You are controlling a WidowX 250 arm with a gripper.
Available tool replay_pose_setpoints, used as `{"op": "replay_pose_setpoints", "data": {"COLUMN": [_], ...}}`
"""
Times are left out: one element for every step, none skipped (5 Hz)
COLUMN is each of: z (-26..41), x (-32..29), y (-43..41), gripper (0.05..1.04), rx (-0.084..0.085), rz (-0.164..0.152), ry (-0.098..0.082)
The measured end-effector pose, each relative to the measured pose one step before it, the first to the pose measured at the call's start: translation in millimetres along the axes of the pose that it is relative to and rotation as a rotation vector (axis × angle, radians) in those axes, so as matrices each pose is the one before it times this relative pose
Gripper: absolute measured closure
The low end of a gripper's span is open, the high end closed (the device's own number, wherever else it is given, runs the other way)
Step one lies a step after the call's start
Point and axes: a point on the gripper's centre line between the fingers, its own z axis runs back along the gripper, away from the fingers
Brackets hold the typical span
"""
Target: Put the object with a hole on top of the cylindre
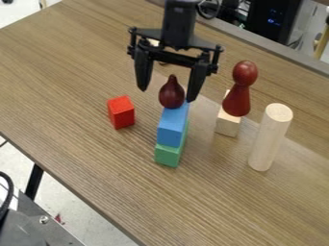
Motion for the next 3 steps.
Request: {"op": "replay_pose_setpoints", "data": {"z": [-5.56,-1.62,0.00], "x": [5.70,-0.35,-0.23], "y": [-3.51,-0.63,0.09], "gripper": [0.137,0.426,0.524], "rx": [0.0045,-0.0043,0.0006], "rz": [-0.0048,0.0039,0.0000], "ry": [0.0181,0.0098,0.0014]}}
